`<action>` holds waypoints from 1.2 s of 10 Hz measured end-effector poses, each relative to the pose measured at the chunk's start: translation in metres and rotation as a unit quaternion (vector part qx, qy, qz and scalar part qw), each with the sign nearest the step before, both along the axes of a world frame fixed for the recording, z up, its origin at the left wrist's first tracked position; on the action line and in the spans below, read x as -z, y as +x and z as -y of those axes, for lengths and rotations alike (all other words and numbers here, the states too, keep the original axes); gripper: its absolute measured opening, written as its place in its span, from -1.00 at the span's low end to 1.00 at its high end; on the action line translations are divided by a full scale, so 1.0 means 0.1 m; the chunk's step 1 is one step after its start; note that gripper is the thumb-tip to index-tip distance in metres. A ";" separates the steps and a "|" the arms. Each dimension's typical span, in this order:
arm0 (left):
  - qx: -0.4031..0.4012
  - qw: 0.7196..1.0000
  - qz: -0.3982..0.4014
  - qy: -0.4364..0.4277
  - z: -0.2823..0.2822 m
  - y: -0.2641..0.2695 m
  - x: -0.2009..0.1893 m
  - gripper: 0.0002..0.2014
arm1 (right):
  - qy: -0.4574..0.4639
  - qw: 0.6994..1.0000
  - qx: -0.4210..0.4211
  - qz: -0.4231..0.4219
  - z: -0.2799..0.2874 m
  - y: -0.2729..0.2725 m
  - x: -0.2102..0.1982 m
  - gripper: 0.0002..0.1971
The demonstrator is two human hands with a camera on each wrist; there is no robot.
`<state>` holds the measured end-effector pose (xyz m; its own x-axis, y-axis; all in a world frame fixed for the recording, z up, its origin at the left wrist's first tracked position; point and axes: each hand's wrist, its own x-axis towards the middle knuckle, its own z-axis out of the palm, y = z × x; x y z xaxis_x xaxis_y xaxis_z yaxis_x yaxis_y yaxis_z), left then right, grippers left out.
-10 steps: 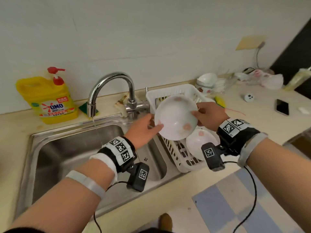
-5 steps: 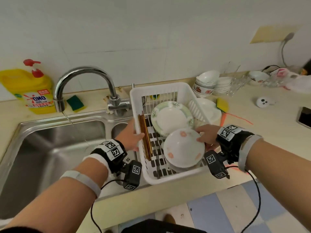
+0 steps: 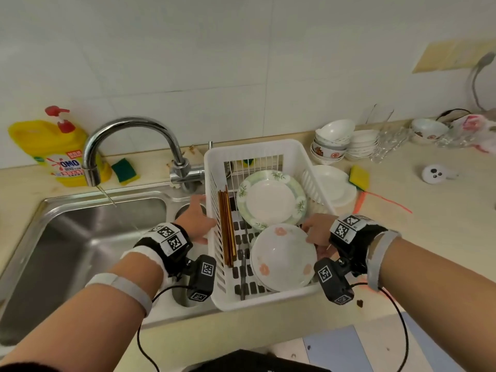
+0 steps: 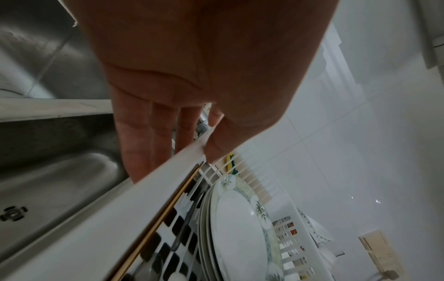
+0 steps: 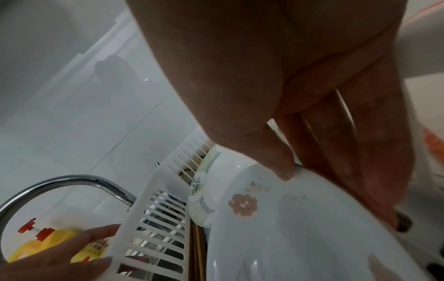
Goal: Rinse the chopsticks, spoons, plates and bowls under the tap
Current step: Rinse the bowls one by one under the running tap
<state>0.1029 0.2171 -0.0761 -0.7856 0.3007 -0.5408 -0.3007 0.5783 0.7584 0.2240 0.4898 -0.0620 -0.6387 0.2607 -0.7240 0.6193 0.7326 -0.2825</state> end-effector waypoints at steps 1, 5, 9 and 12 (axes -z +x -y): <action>-0.006 1.000 0.006 -0.016 -0.04 -0.14 -0.02 -0.46 | 0.008 0.997 0.053 -0.048 -0.09 -0.12 0.05 -0.74; 0.021 0.998 0.060 -0.004 -0.10 -0.33 0.00 -0.49 | -0.201 0.924 0.307 -0.107 -0.25 -0.61 0.44 -0.55; 0.040 0.998 0.052 -0.009 -0.10 -0.33 -0.02 -0.42 | -0.206 0.900 0.375 -0.087 -0.31 -0.72 0.71 -0.54; 0.046 0.998 0.031 -0.023 -0.09 -0.29 0.00 -0.52 | -0.231 0.872 0.416 -0.114 -0.39 -0.74 0.84 -0.56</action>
